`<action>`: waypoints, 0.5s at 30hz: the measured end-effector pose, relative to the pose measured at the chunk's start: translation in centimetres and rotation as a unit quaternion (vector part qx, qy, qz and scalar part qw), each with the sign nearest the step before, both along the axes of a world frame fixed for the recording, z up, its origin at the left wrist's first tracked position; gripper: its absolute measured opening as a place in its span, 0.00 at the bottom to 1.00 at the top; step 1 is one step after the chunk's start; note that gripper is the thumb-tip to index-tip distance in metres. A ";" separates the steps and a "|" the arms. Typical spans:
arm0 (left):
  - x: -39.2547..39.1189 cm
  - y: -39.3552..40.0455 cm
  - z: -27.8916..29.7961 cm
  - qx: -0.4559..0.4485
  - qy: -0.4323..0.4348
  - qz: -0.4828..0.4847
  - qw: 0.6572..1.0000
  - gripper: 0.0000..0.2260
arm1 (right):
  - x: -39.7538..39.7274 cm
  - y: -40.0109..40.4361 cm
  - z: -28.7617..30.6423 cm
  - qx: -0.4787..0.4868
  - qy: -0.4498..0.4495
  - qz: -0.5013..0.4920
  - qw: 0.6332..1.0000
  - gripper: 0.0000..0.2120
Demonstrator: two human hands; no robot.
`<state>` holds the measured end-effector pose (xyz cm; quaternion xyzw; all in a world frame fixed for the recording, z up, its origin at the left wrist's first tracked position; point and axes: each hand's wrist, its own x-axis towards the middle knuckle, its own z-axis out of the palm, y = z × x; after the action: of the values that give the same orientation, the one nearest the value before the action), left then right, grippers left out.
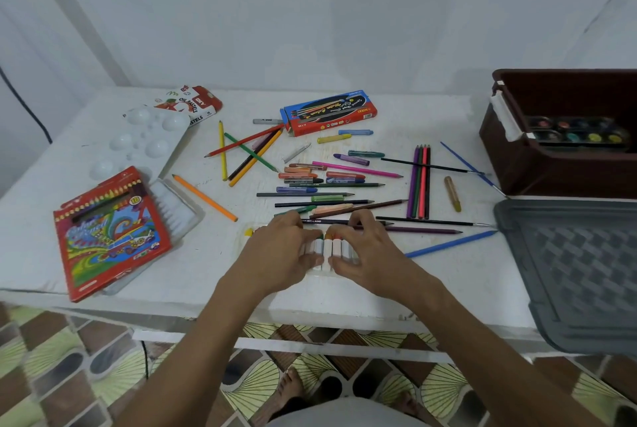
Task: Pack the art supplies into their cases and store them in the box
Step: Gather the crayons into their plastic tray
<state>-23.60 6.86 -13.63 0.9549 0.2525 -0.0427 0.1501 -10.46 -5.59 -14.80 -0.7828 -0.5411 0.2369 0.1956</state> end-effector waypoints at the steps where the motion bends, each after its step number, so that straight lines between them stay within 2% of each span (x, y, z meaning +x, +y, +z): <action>1: 0.0 0.3 -0.1 -0.013 -0.004 -0.004 1.000 0.20 | 0.1 0.0 0.0 -0.003 0.005 0.004 1.000 0.21; 6: -0.1 0.6 -0.4 -0.021 -0.005 -0.016 1.000 0.21 | 0.5 0.1 -0.5 -0.027 0.006 0.022 0.999 0.23; 9: 0.1 0.6 -0.4 0.011 0.010 -0.021 1.000 0.19 | 0.6 0.3 -0.6 -0.017 0.028 0.008 0.999 0.23; 12: -0.5 0.3 -0.7 0.048 0.002 -0.026 0.998 0.21 | 0.4 0.2 -0.9 -0.006 0.011 0.001 1.000 0.24; 15: -1.4 -0.4 -1.5 0.076 -0.013 -0.023 0.997 0.22 | 0.7 0.0 -1.0 0.014 0.042 -0.011 0.999 0.24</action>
<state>-24.97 6.50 -15.16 0.9696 0.2309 -0.0143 0.0797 -9.81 -5.54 -15.83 -0.7750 -0.5274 0.2596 0.2318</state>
